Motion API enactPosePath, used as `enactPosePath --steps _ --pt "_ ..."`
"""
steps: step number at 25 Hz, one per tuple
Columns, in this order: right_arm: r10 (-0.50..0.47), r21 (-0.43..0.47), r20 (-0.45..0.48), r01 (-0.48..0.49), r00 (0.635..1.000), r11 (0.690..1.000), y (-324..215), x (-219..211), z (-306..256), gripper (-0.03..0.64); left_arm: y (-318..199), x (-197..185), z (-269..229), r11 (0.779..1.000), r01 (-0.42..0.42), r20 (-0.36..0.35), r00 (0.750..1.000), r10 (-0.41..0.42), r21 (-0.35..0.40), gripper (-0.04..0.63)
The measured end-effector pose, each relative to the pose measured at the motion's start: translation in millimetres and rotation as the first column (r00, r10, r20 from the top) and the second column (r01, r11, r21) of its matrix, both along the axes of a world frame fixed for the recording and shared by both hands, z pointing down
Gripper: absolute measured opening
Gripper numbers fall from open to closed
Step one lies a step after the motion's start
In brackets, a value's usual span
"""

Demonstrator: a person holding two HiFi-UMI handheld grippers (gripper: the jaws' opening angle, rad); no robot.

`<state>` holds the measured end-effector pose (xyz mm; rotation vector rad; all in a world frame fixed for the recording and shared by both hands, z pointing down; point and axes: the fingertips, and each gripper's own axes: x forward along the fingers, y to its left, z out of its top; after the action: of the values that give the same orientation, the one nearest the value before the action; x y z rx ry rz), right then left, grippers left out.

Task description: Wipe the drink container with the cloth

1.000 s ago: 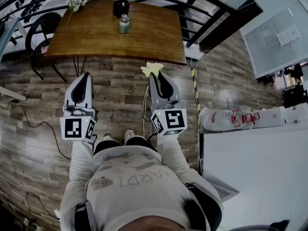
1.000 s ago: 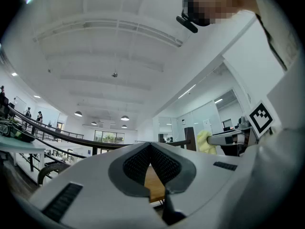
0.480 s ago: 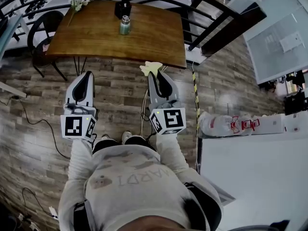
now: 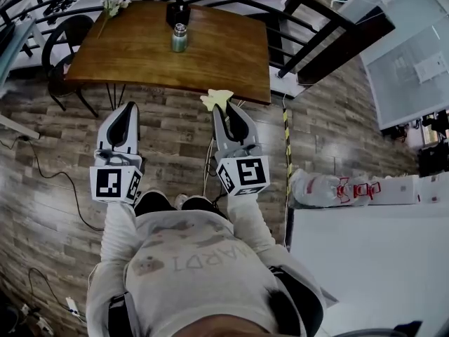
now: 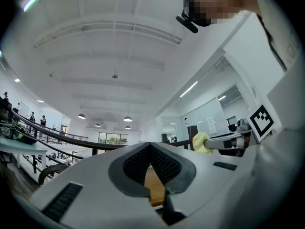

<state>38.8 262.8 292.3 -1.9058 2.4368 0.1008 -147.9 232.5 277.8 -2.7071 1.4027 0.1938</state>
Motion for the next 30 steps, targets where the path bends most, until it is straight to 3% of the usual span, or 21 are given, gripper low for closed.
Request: enactPosePath --steps 10,30 --pt "-0.002 -0.015 0.019 0.003 1.000 1.000 -42.9 16.1 9.4 0.075 -41.7 15.8 7.8 1.000 0.002 0.014 1.000 -0.002 -0.013 0.006" --pt "0.068 -0.007 0.024 -0.068 0.997 0.998 -215.5 12.8 2.8 0.075 -227.2 23.4 2.2 0.995 -0.100 0.021 0.995 0.100 -0.014 0.006"
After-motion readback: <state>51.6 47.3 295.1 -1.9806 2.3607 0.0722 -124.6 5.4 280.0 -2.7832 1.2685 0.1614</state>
